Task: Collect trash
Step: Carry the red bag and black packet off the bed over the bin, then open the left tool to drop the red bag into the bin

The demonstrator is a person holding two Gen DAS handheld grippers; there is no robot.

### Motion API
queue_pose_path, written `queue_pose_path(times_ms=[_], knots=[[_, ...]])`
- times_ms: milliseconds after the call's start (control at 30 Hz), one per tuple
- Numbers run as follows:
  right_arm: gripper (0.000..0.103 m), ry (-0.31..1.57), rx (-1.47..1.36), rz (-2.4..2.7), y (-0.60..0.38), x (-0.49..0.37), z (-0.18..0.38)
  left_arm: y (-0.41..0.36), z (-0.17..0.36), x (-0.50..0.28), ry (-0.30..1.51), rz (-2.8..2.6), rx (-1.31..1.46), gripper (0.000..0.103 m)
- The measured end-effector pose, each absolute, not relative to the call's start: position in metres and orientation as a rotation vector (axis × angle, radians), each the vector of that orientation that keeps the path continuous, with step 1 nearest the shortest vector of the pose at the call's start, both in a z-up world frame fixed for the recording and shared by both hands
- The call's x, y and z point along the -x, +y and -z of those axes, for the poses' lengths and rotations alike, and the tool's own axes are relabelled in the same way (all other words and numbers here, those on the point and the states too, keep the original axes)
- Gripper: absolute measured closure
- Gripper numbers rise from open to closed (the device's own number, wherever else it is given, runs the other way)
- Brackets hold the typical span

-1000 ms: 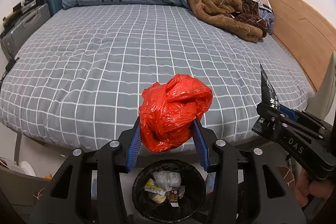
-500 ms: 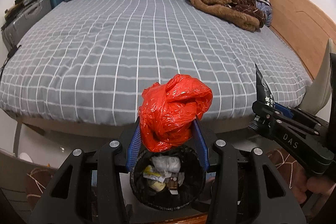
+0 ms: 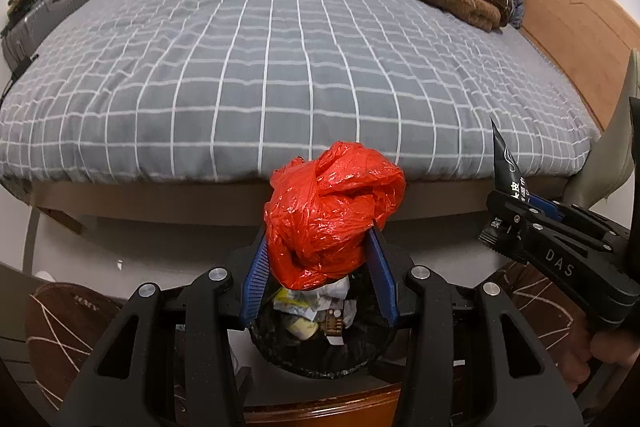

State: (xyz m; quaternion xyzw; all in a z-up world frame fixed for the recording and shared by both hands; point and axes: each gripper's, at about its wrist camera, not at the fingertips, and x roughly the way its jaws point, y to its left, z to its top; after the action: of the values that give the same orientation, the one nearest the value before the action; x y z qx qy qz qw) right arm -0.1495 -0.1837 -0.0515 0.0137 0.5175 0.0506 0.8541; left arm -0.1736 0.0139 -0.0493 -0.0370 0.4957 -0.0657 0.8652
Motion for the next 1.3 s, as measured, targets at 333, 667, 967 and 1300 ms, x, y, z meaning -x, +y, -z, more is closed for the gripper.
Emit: queue_pose_path(times_ms=[333, 667, 967, 1300], knots=[[0.077, 1.178, -0.033, -0.074, -0.191, 0.157, 0.101, 0.003, 0.089, 0.176, 1.095, 0.159, 0.073, 0.058], [0.077, 1.235, -0.028, -0.067, -0.192, 0.155, 0.126, -0.01, 0.133, 0.171, 1.177, 0.171, 0.054, 0.058], [0.077, 1.257, -0.023, -0.053, -0.19, 0.157, 0.137, -0.02, 0.154, 0.163, 1.224, 0.187, 0.052, 0.057], [0.077, 1.267, -0.025, -0.051, -0.189, 0.151, 0.142, -0.031, 0.168, 0.159, 1.241, 0.187, 0.029, 0.051]])
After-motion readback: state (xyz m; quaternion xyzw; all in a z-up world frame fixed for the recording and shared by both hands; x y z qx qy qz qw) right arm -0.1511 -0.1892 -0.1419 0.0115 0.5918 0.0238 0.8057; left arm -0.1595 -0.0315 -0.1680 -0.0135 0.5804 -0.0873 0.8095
